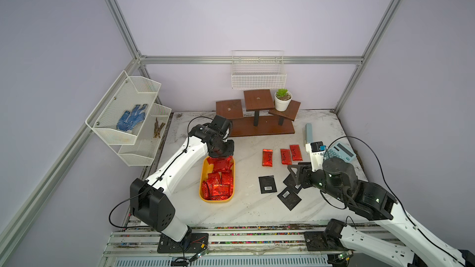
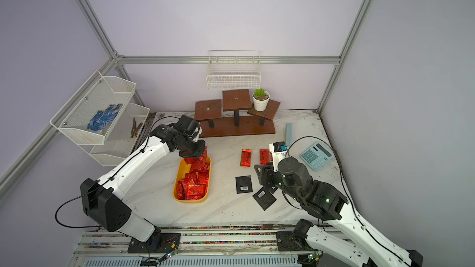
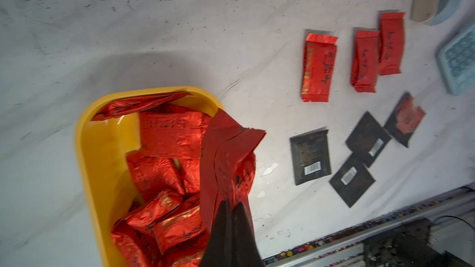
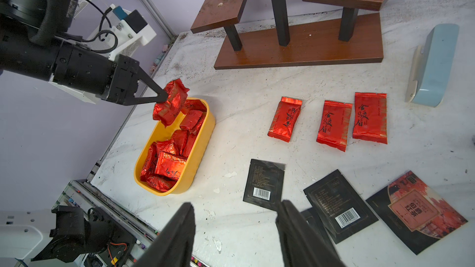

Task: Take the tea bags out of the storage box
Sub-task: Place the tea bag at the center of the board.

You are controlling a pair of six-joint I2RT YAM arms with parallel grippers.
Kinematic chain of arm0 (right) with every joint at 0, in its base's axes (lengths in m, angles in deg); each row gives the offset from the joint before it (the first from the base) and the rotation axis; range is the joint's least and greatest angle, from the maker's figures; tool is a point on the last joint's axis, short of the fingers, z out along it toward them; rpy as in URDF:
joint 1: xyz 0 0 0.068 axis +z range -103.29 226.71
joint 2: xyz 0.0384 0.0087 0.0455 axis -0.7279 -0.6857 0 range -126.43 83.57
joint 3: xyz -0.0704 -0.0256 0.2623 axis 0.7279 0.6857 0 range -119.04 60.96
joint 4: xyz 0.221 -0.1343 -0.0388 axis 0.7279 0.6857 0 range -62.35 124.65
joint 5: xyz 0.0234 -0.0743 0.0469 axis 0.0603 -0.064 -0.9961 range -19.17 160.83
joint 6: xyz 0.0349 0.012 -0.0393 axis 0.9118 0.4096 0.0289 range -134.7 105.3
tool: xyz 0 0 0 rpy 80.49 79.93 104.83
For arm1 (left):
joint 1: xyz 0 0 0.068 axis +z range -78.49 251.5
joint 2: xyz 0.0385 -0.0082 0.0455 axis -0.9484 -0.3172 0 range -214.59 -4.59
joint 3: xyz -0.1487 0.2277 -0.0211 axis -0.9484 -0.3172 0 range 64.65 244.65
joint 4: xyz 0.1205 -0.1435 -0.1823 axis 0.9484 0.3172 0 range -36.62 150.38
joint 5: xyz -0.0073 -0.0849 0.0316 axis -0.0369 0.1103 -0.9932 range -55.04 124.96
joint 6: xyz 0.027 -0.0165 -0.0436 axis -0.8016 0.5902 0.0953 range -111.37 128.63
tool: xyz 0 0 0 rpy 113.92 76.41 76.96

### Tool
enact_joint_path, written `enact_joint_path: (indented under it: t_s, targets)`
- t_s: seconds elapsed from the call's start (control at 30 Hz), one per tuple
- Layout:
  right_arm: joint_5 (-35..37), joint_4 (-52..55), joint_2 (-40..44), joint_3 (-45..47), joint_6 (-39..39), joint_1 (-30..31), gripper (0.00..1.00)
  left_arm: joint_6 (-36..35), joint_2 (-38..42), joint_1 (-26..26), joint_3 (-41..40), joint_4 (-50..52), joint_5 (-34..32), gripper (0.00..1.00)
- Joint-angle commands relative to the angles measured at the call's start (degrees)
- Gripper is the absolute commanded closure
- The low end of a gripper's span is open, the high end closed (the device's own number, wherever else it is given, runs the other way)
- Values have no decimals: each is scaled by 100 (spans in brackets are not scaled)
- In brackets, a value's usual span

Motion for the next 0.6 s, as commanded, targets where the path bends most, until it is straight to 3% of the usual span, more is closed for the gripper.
enact_joint_path:
  t_s: [0.0,0.27,0.57]
  targets:
    - [177,273,197,-19,-19,13,43,474,-222,-50,118,-1071,1016,100]
    - [328,622,529,-45,99,7,42,957,-1421,-131,430,-2230,1383,100]
    - [370,843,668,-52,236,10,41,810,-3153,-358,2187,-1326,-55,100]
